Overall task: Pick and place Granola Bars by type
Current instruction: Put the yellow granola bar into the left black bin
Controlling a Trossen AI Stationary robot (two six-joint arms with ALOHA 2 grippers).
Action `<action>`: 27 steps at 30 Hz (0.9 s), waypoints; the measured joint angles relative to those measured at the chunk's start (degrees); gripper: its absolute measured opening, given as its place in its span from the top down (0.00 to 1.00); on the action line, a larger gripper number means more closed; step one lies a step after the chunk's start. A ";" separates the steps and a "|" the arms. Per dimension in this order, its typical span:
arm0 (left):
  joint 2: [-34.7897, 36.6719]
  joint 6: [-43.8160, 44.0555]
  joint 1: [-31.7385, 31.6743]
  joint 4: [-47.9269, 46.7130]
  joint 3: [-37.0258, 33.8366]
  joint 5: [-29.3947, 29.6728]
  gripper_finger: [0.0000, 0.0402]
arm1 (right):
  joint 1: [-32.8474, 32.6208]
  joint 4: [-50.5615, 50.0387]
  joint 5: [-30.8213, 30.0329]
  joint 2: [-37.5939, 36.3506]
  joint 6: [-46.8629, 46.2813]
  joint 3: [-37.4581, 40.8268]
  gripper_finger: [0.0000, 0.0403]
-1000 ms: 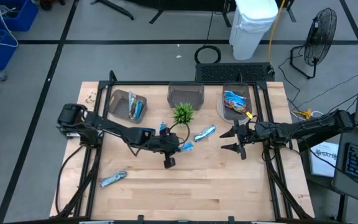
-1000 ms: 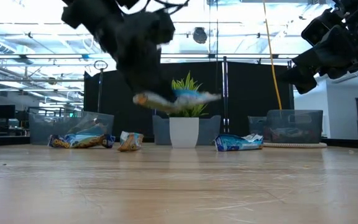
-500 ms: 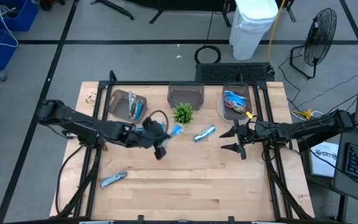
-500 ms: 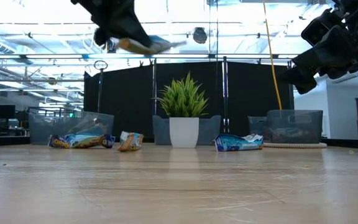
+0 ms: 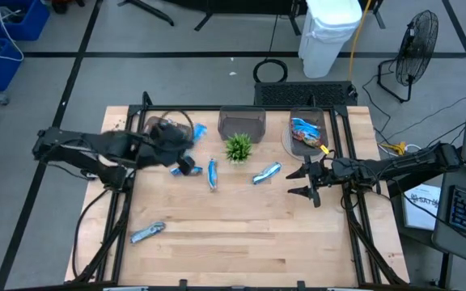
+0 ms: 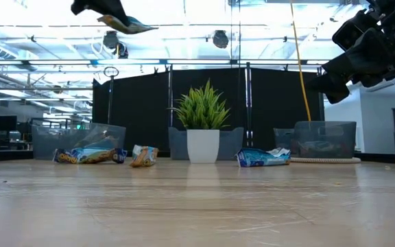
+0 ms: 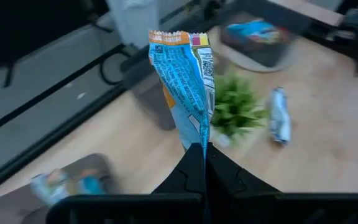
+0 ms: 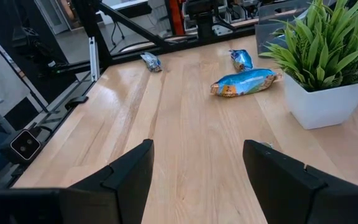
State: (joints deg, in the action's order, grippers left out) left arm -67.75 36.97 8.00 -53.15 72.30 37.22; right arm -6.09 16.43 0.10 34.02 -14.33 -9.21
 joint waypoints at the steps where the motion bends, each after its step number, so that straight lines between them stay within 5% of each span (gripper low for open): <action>1: 0.80 0.65 -0.73 -1.36 0.23 0.53 1.00 | 0.00 0.01 0.00 0.00 0.00 0.00 0.41; 16: 10.81 8.46 -17.50 -23.04 0.18 4.39 1.00 | 0.00 0.01 0.00 0.00 0.01 0.00 0.41; 27: 12.05 -5.79 -31.72 -11.95 -12.05 -8.96 1.00 | 0.00 -0.01 0.00 0.02 0.00 0.00 0.41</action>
State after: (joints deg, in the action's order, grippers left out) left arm -55.70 31.18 -23.72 -65.09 60.25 28.26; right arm -6.09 16.43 0.10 34.04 -14.32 -9.21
